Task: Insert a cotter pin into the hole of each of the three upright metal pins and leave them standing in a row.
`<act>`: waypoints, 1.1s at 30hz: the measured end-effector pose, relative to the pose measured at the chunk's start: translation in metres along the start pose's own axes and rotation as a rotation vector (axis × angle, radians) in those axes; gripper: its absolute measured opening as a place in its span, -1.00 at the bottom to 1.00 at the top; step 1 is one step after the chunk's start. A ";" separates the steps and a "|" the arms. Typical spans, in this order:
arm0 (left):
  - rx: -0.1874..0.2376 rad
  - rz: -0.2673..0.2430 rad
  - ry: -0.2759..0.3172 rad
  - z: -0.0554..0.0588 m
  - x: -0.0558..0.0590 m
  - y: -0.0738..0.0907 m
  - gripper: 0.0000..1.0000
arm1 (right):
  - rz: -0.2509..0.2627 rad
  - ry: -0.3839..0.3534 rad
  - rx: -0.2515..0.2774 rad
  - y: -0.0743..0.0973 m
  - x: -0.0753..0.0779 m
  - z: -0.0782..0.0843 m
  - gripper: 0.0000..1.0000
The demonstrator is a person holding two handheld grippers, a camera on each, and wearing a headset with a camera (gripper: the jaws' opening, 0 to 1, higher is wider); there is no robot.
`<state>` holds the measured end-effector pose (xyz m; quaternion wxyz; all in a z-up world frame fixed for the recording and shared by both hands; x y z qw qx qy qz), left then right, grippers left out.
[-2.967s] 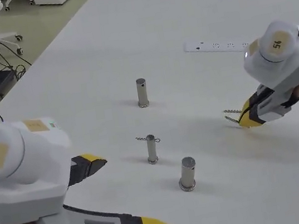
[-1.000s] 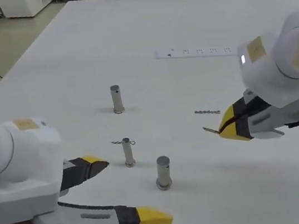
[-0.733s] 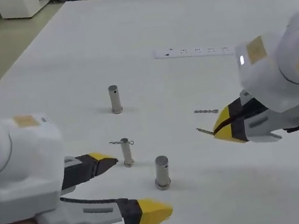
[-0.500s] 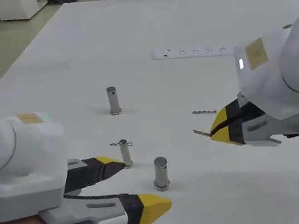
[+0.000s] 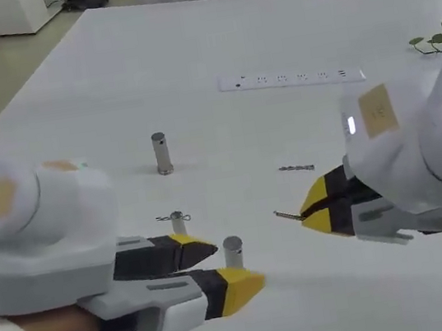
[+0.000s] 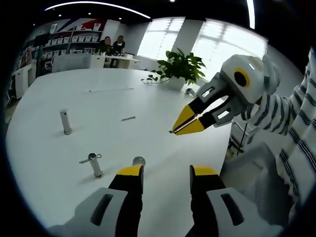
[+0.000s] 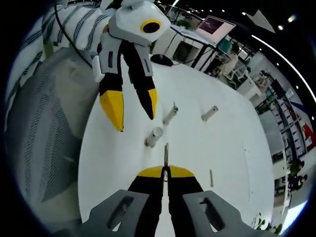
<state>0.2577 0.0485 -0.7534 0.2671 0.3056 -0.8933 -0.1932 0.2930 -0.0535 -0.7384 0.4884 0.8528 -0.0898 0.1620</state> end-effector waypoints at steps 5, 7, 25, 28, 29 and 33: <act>0.027 0.019 0.021 -0.007 0.004 -0.006 -0.33 | 0.020 0.001 0.011 0.001 -0.006 -0.003 -0.95; 0.026 0.038 0.050 -0.009 0.006 -0.009 -0.32 | 0.018 -0.002 0.011 0.001 -0.009 -0.003 -0.95; 0.032 0.089 0.182 -0.010 0.014 -0.017 -0.47 | 0.040 0.012 0.001 0.000 -0.028 -0.007 -0.95; 0.037 0.101 0.196 -0.011 0.015 -0.018 -0.47 | 0.045 0.025 -0.004 0.000 -0.029 -0.008 -0.95; 0.040 0.103 0.201 -0.012 0.016 -0.019 -0.47 | 0.047 0.028 -0.004 0.000 -0.029 -0.008 -0.95; 0.040 0.111 0.218 -0.012 0.016 -0.020 -0.49 | 0.049 0.029 0.000 0.001 -0.029 -0.010 -0.95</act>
Point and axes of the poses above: the centre of the closed fingertips' face, and the gripper's own axes: y roughly backward along the fingers, x roughly to its right, z roughly out of its underside, the point moved 4 cm from there along y, roughly backward along the fingers, and after that the axes turned 2 degrees about -x, right-handed, at the moved point
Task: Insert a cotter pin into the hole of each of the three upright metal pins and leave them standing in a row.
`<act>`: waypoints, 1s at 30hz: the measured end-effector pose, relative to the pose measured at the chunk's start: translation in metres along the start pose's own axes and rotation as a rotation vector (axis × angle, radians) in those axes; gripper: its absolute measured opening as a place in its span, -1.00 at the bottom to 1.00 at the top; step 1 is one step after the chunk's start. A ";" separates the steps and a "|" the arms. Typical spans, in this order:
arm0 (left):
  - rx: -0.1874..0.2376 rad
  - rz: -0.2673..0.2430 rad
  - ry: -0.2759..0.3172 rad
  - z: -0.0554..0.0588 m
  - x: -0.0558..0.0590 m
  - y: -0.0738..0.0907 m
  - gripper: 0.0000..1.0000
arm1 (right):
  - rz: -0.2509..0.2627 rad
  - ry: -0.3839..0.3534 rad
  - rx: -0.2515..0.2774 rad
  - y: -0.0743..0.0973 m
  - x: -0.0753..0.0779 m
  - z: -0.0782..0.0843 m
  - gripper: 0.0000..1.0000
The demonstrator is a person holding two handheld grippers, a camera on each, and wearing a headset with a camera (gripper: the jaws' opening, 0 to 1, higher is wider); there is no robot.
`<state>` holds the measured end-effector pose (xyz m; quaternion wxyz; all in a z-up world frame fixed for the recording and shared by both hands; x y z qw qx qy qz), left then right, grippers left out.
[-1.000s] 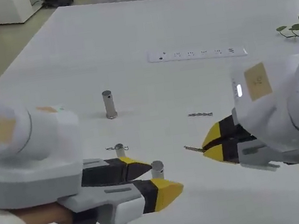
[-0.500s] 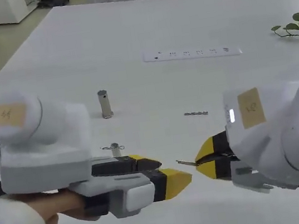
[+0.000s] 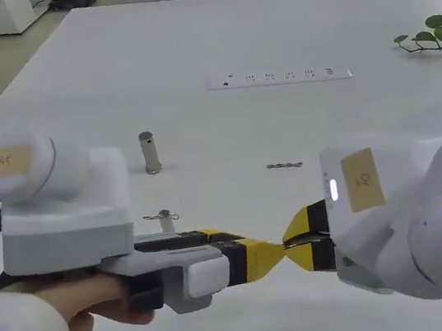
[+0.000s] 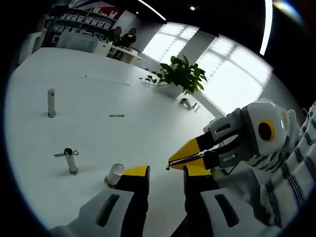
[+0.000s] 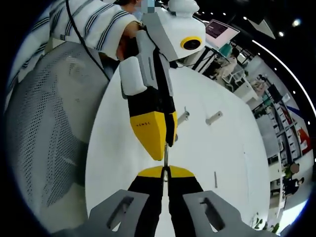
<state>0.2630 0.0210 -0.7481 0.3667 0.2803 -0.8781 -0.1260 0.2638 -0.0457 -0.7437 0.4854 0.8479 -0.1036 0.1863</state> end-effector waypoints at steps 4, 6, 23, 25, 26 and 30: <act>-0.004 0.018 0.029 0.001 0.002 -0.001 -0.62 | 0.002 0.008 0.000 0.001 0.000 -0.001 -0.95; 0.002 0.020 0.032 0.000 0.002 -0.002 -0.63 | 0.002 0.009 0.000 0.001 -0.001 -0.001 -0.95; 0.006 0.048 0.089 -0.001 0.004 -0.005 -0.94 | 0.012 0.011 0.007 0.002 0.001 -0.002 -0.95; 0.005 0.046 0.091 -0.001 0.003 -0.005 -0.96 | 0.012 0.012 0.008 0.003 0.001 -0.002 -0.95; 0.005 0.045 0.089 -0.001 0.003 -0.005 -0.97 | 0.011 0.012 0.008 0.003 0.001 -0.003 -0.95; 0.006 0.046 0.093 0.000 0.003 -0.005 -0.97 | 0.012 0.016 0.007 0.003 0.000 -0.003 -0.95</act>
Point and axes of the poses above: the centre of the closed fingertips' face, and the gripper's own axes: y roughly backward along the fingers, x roughly to its right, z roughly out of its underside, the point moved 4 cm from there along y, roughly backward along the fingers, and after that the axes turned 2 degrees about -x, right-handed, at the moved point
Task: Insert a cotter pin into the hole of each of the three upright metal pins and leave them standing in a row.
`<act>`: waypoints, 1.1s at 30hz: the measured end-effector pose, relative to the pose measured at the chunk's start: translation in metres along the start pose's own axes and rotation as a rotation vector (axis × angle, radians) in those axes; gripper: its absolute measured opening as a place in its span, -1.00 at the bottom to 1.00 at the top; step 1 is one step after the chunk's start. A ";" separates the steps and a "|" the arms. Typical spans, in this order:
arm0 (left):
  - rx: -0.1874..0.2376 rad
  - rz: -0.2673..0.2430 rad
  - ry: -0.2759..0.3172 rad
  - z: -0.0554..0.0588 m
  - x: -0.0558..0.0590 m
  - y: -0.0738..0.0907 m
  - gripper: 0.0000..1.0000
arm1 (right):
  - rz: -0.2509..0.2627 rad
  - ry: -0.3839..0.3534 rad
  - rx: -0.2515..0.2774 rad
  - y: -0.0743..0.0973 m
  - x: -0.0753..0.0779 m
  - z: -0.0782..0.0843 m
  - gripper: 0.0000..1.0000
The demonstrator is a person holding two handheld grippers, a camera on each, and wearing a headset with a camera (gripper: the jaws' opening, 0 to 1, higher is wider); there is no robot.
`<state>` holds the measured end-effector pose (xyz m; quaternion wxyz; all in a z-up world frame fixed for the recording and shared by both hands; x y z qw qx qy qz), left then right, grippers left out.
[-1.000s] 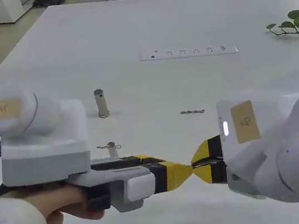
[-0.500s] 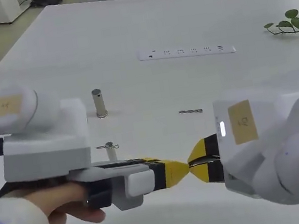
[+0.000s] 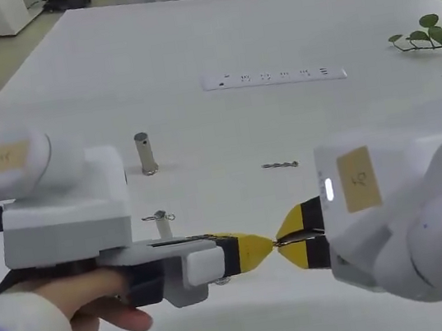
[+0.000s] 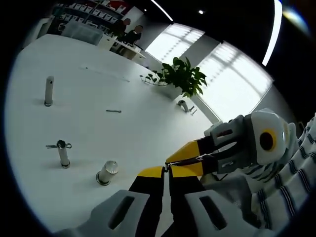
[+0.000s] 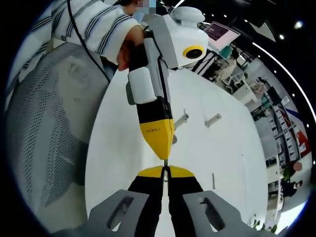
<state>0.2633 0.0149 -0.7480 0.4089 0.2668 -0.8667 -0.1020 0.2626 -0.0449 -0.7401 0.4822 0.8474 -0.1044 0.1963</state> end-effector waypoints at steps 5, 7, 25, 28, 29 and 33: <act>-0.007 0.000 0.003 0.001 0.000 0.000 -0.98 | -0.001 0.004 0.000 0.000 -0.001 0.000 -0.95; -0.006 -0.001 0.011 0.001 0.001 0.000 -0.98 | -0.001 0.003 0.001 0.000 -0.001 0.000 -0.95; 0.036 -0.015 -0.089 -0.006 0.003 0.004 -1.00 | 0.012 0.057 0.037 0.003 0.006 -0.003 -0.93; 0.039 -0.017 -0.096 -0.007 0.003 0.005 -1.00 | 0.008 0.074 0.039 0.003 0.006 -0.003 -0.92; 0.043 -0.018 -0.094 -0.007 0.003 0.005 -1.00 | 0.005 0.091 0.039 0.003 0.005 -0.002 -0.87; 0.049 -0.024 -0.102 -0.008 0.001 0.008 -1.00 | -0.007 0.053 0.065 0.004 0.003 -0.002 -0.73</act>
Point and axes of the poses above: the centre of the closed fingertips' face, and the gripper's own axes: y roughly backward along the fingers, x roughly to its right, z roughly out of its underside, the point moved 4 cm from there along y, roughly backward along the fingers, and after that the axes turned 2 degrees about -x, right-handed, at the moved point
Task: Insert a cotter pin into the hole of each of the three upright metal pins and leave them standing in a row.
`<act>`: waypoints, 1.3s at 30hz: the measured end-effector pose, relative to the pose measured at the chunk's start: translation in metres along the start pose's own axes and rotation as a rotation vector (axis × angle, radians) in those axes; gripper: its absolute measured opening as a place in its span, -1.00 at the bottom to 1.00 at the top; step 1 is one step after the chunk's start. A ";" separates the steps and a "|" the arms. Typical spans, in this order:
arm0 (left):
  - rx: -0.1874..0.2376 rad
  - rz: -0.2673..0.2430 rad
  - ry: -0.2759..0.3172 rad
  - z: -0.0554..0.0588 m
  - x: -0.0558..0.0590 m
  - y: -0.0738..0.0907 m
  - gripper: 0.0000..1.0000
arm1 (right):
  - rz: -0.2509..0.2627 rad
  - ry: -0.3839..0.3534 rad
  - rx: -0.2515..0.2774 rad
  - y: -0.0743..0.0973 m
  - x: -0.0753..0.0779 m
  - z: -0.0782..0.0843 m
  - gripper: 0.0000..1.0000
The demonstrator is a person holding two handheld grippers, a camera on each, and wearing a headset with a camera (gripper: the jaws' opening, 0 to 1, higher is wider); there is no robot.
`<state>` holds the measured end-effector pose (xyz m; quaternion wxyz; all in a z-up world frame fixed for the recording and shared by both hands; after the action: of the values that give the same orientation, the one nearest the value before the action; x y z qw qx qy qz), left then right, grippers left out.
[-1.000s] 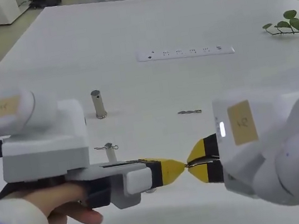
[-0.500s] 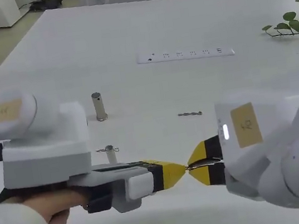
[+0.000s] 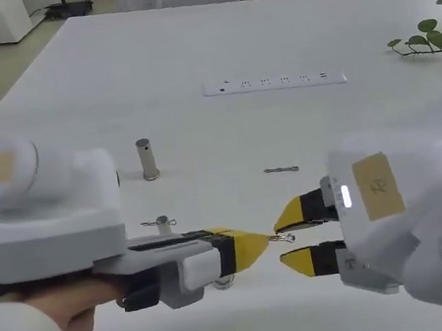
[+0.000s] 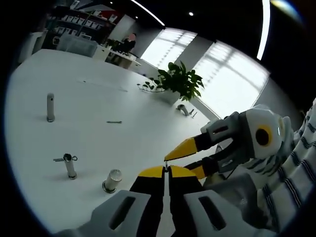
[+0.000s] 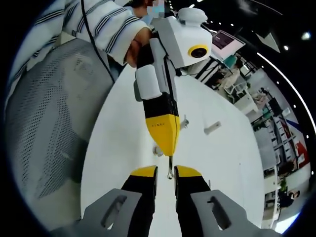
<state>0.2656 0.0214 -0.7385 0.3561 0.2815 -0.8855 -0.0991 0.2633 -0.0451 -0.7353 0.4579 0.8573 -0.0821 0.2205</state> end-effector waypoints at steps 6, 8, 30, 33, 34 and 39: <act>-0.022 0.028 -0.126 0.004 0.004 0.005 -1.00 | -0.061 -0.137 0.061 0.005 -0.002 0.002 -0.72; -0.040 0.040 -0.191 0.006 0.005 0.006 -1.00 | -0.087 -0.183 0.088 0.007 -0.002 0.003 -0.72; -0.041 0.227 -0.627 0.011 0.031 0.019 -1.00 | -0.330 -0.362 0.221 0.010 -0.018 0.005 -0.77; -0.049 0.213 -0.633 0.010 0.028 0.019 -1.00 | -0.344 -0.356 0.225 0.008 -0.019 0.004 -0.80; -0.051 0.214 -0.633 0.010 0.027 0.019 -0.99 | -0.346 -0.352 0.224 0.008 -0.019 0.004 -0.82; -0.060 0.215 -0.636 0.013 0.026 0.020 -0.99 | -0.356 -0.346 0.219 0.009 -0.021 0.002 -0.89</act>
<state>0.2333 0.0225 -0.7253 0.0788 0.1307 -0.9735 -0.1700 0.2423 -0.0531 -0.7394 0.3731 0.9276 0.0170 -0.0056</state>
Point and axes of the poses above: the centre of the closed fingertips' face, and the gripper's own axes: y roughly backward along the fingers, x roughly to its right, z roughly out of its underside, the point moved 4 cm from there along y, roughly backward along the fingers, and after that the axes turned 2 degrees about -x, right-handed, at the moved point
